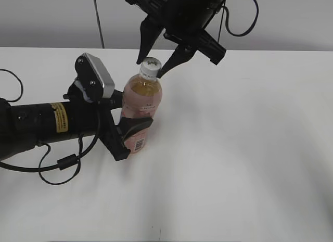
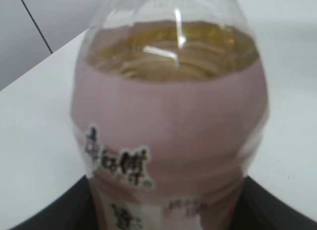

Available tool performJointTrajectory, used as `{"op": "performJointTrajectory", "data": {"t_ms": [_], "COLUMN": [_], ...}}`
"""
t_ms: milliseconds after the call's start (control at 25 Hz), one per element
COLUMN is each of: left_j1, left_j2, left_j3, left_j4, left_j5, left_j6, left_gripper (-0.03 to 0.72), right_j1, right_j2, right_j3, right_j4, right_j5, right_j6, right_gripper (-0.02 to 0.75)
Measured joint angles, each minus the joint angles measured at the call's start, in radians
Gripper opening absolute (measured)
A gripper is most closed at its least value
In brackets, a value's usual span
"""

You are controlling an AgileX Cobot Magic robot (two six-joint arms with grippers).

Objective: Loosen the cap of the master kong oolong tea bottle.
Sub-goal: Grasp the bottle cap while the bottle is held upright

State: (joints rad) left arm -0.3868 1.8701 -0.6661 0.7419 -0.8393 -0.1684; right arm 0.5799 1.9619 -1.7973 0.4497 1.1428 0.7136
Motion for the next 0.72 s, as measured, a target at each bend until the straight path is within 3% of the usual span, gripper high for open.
{"op": "performJointTrajectory", "data": {"t_ms": [160, 280, 560, 720], "left_j1": [0.000, 0.000, -0.002, -0.002], "left_j2": [0.000, 0.000, 0.000, 0.000], "left_j3": [0.000, 0.000, 0.000, 0.000], "left_j4": [0.003, 0.014, 0.014, 0.015], "left_j5": [0.000, -0.004, -0.016, -0.015], "left_j6": [0.001, 0.004, 0.004, 0.004], "left_gripper": [0.386, 0.386, 0.386, 0.386], "right_j1": [0.000, 0.000, 0.000, 0.000], "right_j2": [0.000, 0.001, 0.001, 0.001], "right_j3": [-0.001, -0.011, -0.034, -0.034], "right_j4": [0.000, -0.003, -0.029, -0.029], "right_j5": [0.015, 0.045, 0.053, 0.063], "right_j6": [-0.114, -0.306, -0.931, -1.405], "right_gripper": [0.283, 0.283, 0.283, 0.283]}}
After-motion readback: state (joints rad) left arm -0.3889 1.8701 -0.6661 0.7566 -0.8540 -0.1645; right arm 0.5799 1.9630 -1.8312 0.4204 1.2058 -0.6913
